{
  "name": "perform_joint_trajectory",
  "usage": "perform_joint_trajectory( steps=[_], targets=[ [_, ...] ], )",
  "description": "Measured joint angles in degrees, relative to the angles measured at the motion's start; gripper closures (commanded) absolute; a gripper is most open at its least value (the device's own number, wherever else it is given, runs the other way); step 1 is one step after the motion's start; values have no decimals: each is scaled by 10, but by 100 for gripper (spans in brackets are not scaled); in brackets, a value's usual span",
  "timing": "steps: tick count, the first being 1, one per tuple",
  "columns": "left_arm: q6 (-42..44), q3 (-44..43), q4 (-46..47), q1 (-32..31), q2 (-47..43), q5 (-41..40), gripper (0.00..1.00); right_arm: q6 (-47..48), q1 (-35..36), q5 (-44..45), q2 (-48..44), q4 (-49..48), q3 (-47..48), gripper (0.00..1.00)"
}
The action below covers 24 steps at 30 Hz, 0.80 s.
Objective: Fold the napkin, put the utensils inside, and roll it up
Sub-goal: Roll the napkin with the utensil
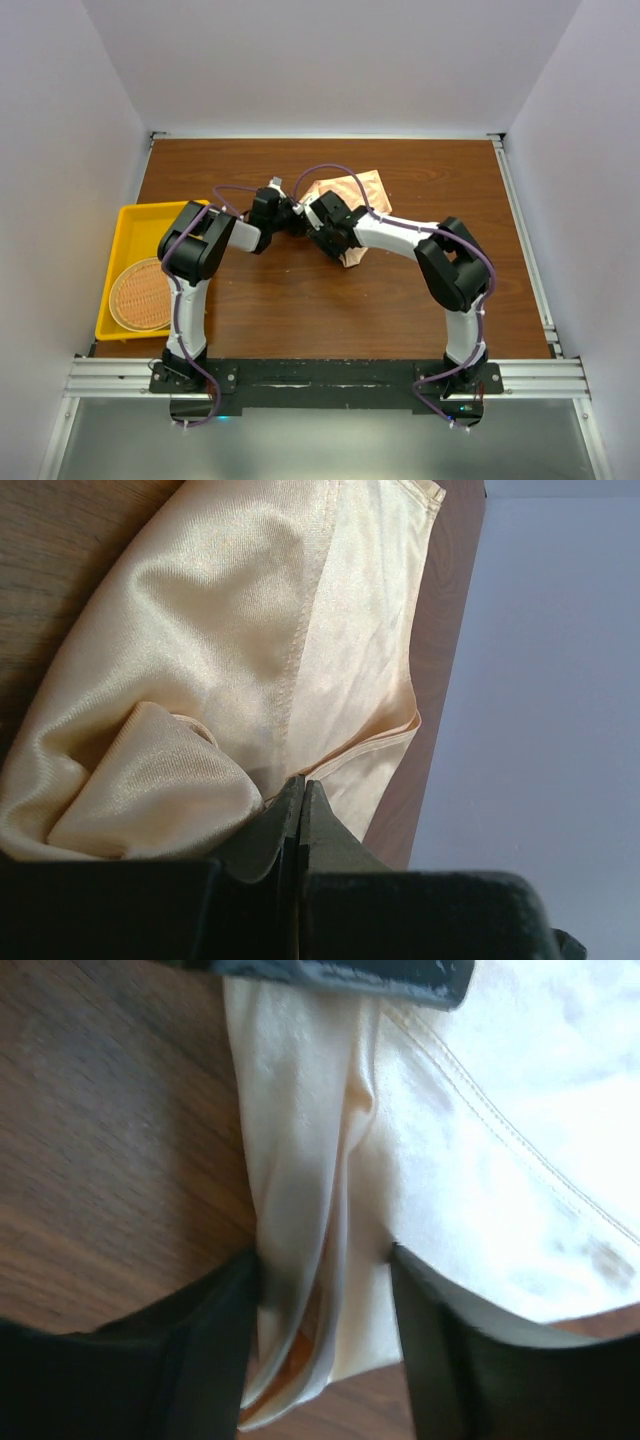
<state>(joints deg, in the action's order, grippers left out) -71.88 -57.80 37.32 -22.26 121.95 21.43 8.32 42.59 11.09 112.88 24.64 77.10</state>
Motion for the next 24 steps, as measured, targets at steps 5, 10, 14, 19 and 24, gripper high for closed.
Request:
perform_joint_trajectory(
  steps=[5,10,14,19,24],
  targets=[
    [0,-3,-4,1,1,2,100,7,3,-17,18,-8,16,93],
    [19,-22,-16,13,10,33,100,-5,-3,-56,40,26,56,100],
    [55,-39,-46,27,11,66,100,-31,-22,-127,55,45,85,100],
    [110,-60,-118,42,1,103,84,-96,-50,-249,69,45,99,100],
    [158,-58,-196,61,-45,110,58,-177,-70,-388,95,27,100,100]
  ],
)
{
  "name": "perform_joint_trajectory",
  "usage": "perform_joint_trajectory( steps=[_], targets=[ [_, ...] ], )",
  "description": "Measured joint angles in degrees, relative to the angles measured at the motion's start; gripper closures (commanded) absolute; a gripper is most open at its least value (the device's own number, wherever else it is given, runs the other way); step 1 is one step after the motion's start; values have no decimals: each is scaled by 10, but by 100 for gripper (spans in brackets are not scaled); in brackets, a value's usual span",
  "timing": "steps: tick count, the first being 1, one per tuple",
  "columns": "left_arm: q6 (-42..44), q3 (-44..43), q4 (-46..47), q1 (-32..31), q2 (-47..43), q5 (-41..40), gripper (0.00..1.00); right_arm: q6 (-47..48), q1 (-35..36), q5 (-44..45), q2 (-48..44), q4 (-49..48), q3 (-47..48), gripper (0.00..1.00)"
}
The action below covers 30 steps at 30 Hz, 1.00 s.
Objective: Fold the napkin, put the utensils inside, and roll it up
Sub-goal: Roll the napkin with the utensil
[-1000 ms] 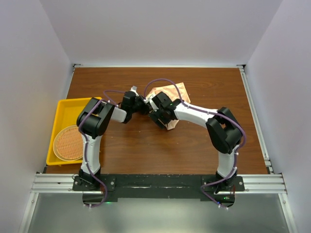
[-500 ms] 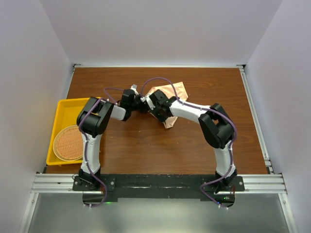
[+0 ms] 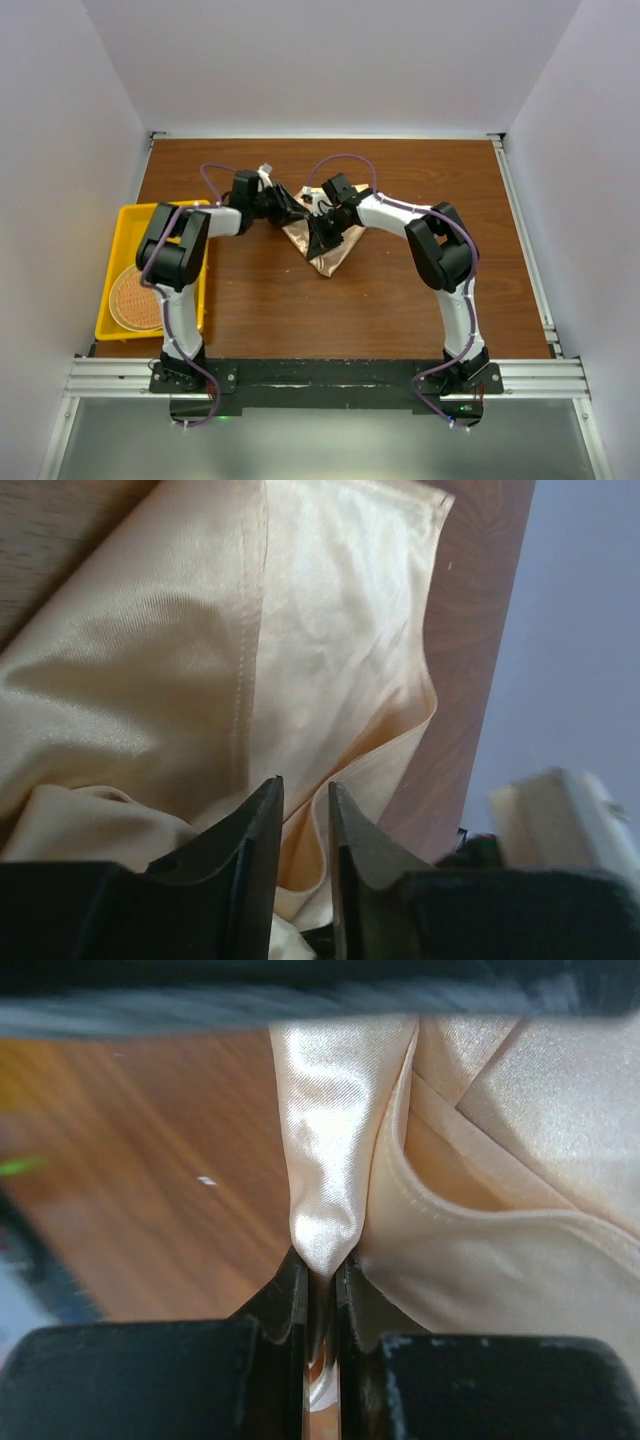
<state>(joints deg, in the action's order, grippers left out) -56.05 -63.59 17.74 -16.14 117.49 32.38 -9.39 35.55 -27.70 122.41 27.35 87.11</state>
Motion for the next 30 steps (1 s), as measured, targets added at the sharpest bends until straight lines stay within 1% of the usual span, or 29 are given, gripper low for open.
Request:
perform_joint_trajectory(
  steps=[3,7,11,13,14,15,18,21,23,26,30],
  targets=[
    [12,18,-18,26,-56,0,53,-50,-12,-70,19,-16,0,100],
    [29,30,-39,59,-136,-3,52,-112,-29,-143,38,-50,-10,100],
    [53,48,-82,66,-217,-20,48,-181,-43,-203,49,-114,-38,100],
    [57,65,-93,66,-247,-23,47,-213,-49,-230,55,-147,-52,100],
    [57,78,-98,66,-259,-24,43,-230,-53,-244,59,-165,-57,100],
    [56,90,-100,66,-266,-24,43,-245,-56,-256,63,-183,-63,100],
    [51,123,-111,66,-259,-26,39,-283,-61,-285,74,-225,-68,100],
    [54,124,-138,63,-218,-27,35,-297,-63,-292,77,-236,-68,100],
    [75,90,-189,54,-169,-40,32,-301,-63,-293,77,-236,-64,100],
    [98,46,-231,37,-130,-63,31,-301,-63,-293,80,-235,-61,100],
    [118,-14,-267,14,-96,-99,37,-297,-63,-295,84,-235,-59,100]
  ],
)
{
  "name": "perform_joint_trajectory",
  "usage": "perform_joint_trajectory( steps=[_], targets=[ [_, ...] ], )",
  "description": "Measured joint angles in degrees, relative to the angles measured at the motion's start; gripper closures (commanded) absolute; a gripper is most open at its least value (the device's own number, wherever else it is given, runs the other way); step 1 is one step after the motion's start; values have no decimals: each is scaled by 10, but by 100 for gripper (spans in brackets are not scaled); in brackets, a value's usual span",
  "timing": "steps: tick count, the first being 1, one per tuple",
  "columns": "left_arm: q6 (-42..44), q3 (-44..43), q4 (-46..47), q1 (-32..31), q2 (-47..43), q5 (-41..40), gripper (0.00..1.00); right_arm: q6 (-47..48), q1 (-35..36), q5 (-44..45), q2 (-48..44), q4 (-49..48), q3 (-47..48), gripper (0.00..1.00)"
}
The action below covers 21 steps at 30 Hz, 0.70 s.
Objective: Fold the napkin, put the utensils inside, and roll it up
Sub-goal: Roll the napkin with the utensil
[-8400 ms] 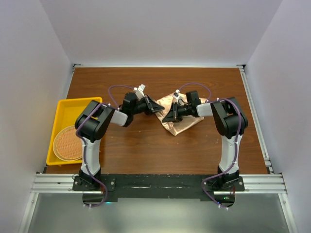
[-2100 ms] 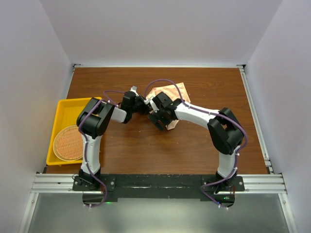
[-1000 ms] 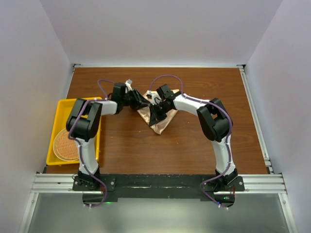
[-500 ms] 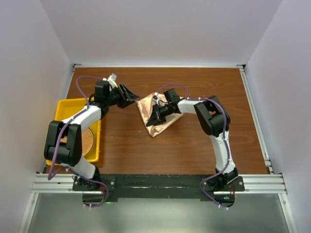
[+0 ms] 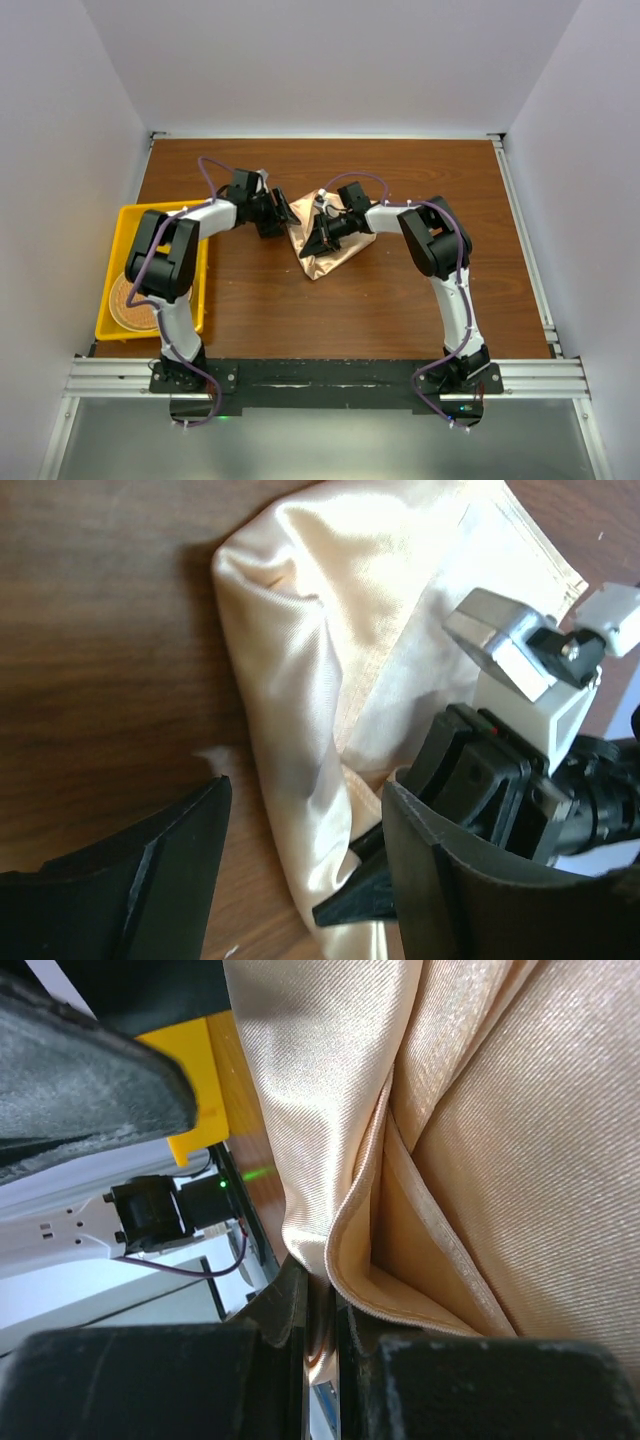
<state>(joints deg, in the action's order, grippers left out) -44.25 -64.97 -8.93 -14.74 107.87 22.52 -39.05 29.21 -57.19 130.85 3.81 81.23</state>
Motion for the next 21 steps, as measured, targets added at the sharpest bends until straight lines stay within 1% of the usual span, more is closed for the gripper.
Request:
perform_joint_trajectory(
  steps=[1,6,9,11,12,14,15,16,18,21],
  targets=[
    [2,-6,-1,-5,8,-4,40,1,0,0,0,0,0,100],
    [4,-41,-28,-20,36,-35,46,3,0,-2,1,1,2,100],
    [4,-57,-43,-23,45,-52,53,4,0,-4,2,3,4,100],
    [4,-65,-51,-23,50,-59,62,4,0,-4,3,3,6,100],
    [5,-70,-57,-23,54,-64,69,4,0,-4,3,3,6,100],
    [5,-83,-67,-23,64,-66,78,4,0,-4,3,3,6,100],
    [5,-89,-71,-23,71,-66,88,4,0,-3,3,3,7,100],
    [4,-96,-72,-22,77,-64,92,4,0,-2,3,3,7,98],
    [4,-109,-75,-21,88,-60,100,6,-3,3,4,4,7,95],
    [4,-121,-84,-19,95,-54,100,18,-4,5,4,13,10,89]
  ],
)
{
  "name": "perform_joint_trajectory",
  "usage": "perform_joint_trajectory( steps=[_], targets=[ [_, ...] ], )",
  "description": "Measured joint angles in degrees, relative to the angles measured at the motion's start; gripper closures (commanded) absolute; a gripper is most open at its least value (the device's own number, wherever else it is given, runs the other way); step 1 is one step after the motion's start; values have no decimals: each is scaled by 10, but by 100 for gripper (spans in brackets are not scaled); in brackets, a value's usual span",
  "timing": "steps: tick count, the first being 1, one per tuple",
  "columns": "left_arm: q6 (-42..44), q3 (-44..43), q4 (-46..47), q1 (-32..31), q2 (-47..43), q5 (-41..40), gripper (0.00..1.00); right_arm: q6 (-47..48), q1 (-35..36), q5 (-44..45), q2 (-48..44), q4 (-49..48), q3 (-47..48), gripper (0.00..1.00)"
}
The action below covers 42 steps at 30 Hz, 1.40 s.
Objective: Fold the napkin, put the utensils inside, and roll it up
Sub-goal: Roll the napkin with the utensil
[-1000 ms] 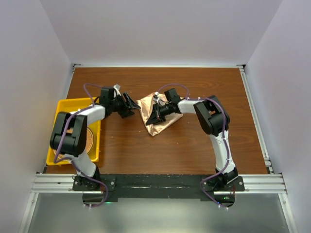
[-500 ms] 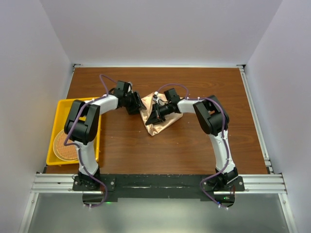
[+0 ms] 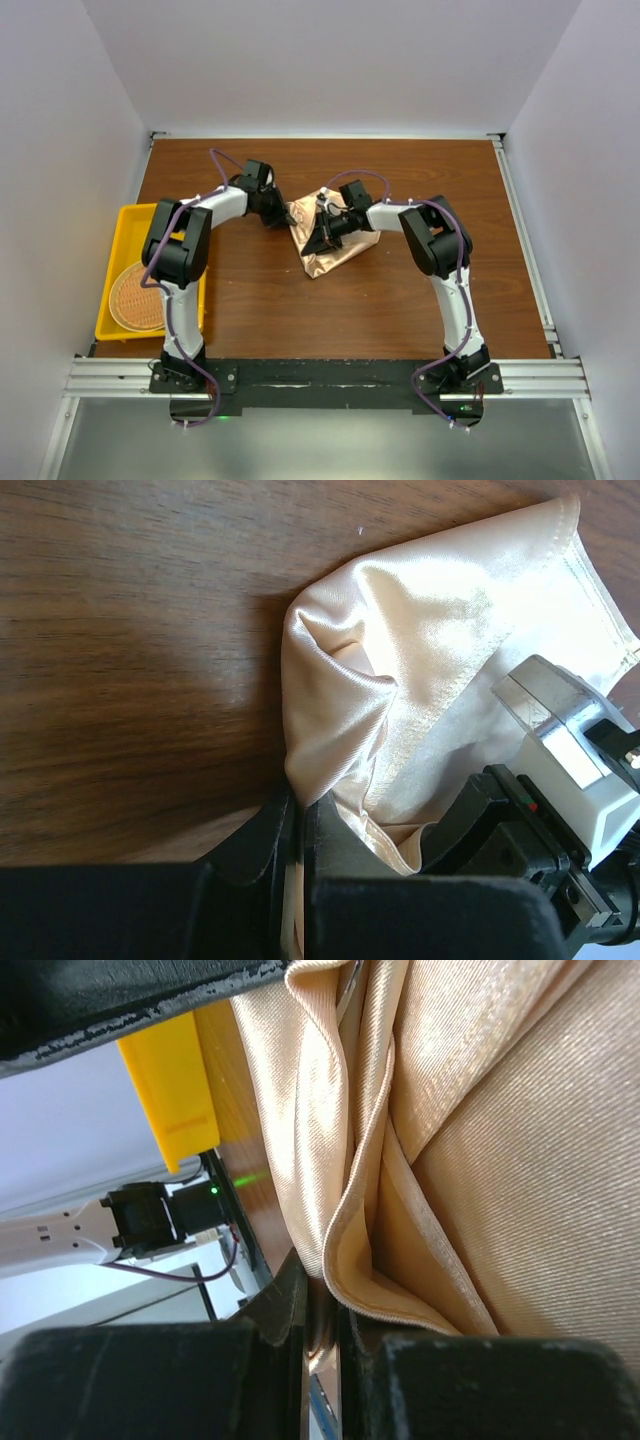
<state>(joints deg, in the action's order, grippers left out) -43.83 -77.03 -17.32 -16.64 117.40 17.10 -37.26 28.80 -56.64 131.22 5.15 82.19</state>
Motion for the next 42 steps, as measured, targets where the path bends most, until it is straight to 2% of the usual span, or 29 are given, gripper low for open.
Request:
perform_joint_trajectory(
  steps=[3,4,10,11,14,20,25,30,32,38,42],
  targets=[
    [0,-17,-20,1,9,7,100,16,0,7,0,23,10,82],
    [0,-21,-23,2,12,10,100,22,0,12,0,33,15,75],
    [-3,-26,-30,3,16,19,100,76,1,40,0,132,70,49],
    [-4,-26,-31,3,16,19,100,88,1,48,-1,147,79,40],
    [-6,-29,-34,3,17,21,100,132,2,80,-12,201,110,29],
    [-32,-19,-27,6,16,33,100,217,22,224,-65,280,133,18],
    [-48,-11,-26,6,14,45,100,288,113,437,-150,281,110,18],
    [-57,-9,-30,7,14,56,100,345,236,594,-200,239,67,24],
    [-61,-8,-33,8,14,59,100,365,265,637,-200,223,52,27],
    [-65,-6,-42,12,14,71,100,409,285,744,-179,195,35,39],
    [-66,-4,-48,12,14,80,100,429,291,805,-148,170,35,41]
  ],
)
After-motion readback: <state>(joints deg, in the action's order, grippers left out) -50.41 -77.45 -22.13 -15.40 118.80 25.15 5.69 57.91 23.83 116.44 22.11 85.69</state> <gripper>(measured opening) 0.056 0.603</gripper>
